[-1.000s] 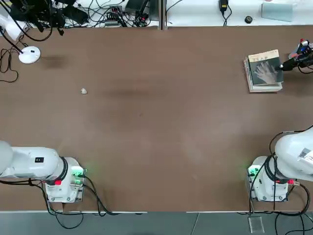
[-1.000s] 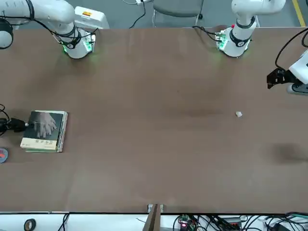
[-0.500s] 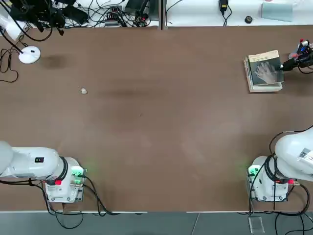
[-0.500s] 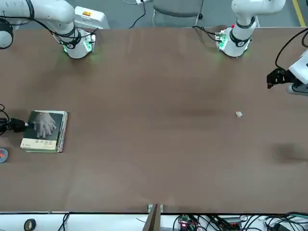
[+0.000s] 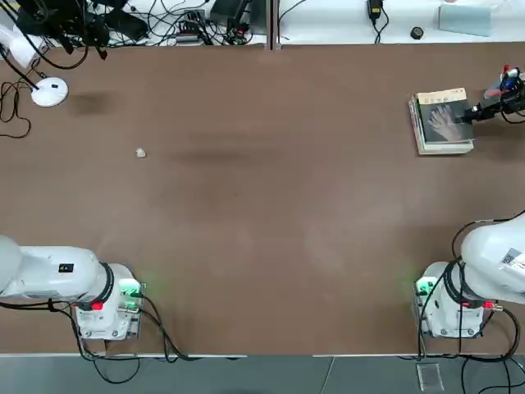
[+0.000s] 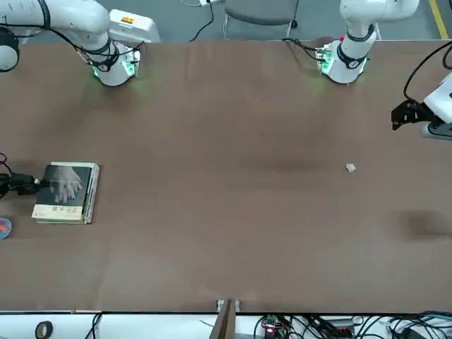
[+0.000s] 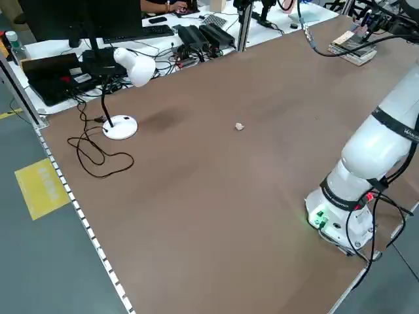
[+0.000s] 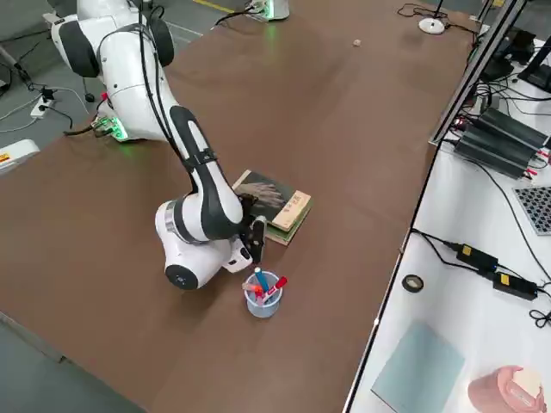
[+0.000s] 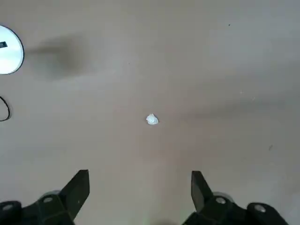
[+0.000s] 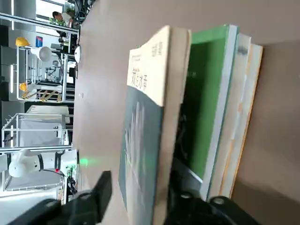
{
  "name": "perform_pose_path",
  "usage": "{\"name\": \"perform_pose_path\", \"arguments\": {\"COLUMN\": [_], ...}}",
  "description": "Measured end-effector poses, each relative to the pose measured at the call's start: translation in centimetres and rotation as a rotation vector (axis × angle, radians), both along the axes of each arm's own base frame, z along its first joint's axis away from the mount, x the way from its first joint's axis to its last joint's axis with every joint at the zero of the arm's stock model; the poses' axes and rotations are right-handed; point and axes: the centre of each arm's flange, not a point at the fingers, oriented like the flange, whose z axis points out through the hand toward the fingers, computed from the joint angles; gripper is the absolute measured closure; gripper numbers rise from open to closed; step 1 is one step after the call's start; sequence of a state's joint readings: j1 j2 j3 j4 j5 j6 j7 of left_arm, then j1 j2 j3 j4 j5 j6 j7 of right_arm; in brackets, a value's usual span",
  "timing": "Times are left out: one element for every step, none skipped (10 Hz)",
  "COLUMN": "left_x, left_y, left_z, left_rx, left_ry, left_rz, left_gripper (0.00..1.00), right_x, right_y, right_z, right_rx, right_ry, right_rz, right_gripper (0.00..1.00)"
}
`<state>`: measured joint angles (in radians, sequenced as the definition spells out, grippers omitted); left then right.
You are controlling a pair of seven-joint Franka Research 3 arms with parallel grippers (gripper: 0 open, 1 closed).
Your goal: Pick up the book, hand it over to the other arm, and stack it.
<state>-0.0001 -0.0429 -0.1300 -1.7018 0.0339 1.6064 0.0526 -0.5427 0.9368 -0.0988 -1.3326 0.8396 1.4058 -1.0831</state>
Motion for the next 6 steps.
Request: {"name": "perform_pose_path", "arguments": {"left_x": [0.0, 0.0, 0.0, 0.0, 0.0, 0.0], "left_y": [0.0, 0.0, 0.0, 0.0, 0.0, 0.0], "left_z": [0.0, 0.0, 0.0, 0.0, 0.0, 0.1], "left_rx": [0.0, 0.0, 0.0, 0.0, 0.0, 0.0], "left_ry": [0.0, 0.0, 0.0, -0.001, -0.001, -0.002], "left_rz": [0.0, 0.0, 0.0, 0.0, 0.0, 0.0], "left_gripper": [0.04, 0.04, 0.04, 0.04, 0.04, 0.03], "right_x": [-0.1, -0.1, -0.3, -0.5, -0.7, -0.9], "right_y": [-0.1, -0.2, -0.5, -1.0, -1.5, -2.1], "right_z": [0.0, 0.0, 0.0, 0.1, 0.1, 0.3], "right_rx": [-0.003, -0.005, -0.01, -0.018, -0.027, -0.041], "right_ry": [0.002, 0.005, 0.012, 0.017, 0.02, 0.022], "right_rz": [-0.001, -0.004, -0.01, -0.017, -0.021, -0.024], "right_gripper": [0.26, 0.19, 0.19, 0.15, 0.07, 0.07]}}
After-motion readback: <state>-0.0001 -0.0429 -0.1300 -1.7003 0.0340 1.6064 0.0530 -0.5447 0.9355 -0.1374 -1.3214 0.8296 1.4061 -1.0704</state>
